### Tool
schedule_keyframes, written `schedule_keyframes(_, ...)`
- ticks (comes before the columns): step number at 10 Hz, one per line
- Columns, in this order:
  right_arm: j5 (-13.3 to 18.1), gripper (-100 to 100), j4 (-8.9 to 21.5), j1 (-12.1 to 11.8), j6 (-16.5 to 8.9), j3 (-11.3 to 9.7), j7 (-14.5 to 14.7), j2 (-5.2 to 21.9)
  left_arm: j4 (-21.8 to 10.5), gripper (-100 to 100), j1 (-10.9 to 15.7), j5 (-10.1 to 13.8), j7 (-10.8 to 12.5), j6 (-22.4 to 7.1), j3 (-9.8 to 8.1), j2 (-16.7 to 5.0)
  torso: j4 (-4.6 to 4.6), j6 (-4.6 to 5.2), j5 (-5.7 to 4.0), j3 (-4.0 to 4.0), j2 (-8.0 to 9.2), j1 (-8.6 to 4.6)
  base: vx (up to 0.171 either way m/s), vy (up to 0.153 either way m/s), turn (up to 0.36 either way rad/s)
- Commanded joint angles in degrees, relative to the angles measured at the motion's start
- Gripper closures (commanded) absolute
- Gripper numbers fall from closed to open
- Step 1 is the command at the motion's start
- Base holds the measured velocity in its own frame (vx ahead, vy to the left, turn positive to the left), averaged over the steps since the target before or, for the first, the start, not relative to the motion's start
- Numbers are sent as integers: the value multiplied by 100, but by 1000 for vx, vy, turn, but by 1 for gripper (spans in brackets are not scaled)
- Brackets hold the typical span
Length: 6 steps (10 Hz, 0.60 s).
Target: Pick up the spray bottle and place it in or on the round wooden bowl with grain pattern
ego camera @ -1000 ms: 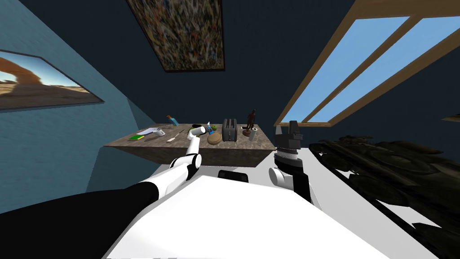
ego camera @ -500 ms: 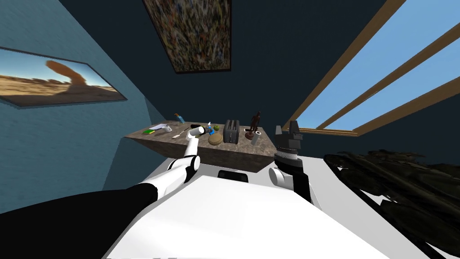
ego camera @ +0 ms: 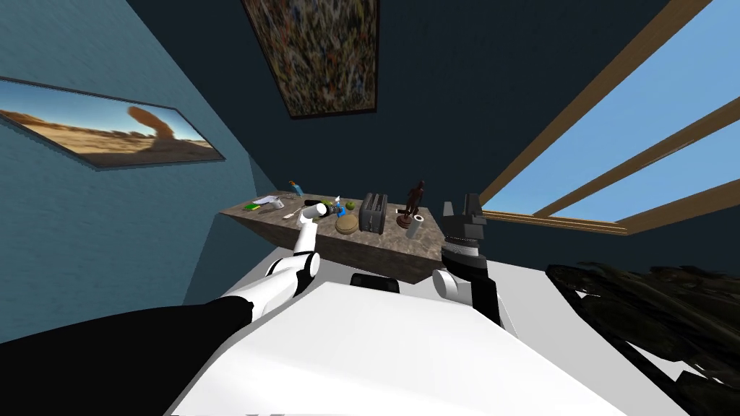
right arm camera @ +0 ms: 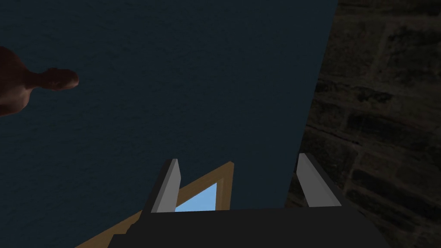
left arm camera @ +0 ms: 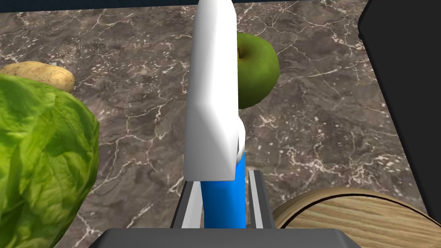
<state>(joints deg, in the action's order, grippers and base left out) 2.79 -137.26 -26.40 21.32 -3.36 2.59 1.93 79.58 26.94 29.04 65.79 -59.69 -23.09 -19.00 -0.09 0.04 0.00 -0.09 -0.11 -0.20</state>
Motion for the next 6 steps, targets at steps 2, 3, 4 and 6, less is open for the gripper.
schedule_keyframes(2, 0, 0, 0, 0, 0, 0, 0, 0, 186, 100, 60, -24, 40, -61, 37, -83, 1, -1, 2, 4, 6, 9, -12, -18, 39)
schedule_keyframes(3, 0, 0, 0, 0, 0, 0, 0, 0, 331, 100, 104, -36, 77, -116, 60, -145, 8, -8, -2, 14, 22, 4, -63, -64, 122)
schedule_keyframes(4, 0, 0, 0, 0, 0, 0, 0, 0, 490, 100, 150, -48, 122, -180, 84, -212, 14, -10, -6, 26, 40, -7, -91, -81, 111)
schedule_keyframes(6, 0, 0, 0, 1, 0, 0, 0, 0, 646, 100, 192, -58, 170, -246, 104, -274, 20, -9, -9, 39, 60, -19, -76, -55, 45)
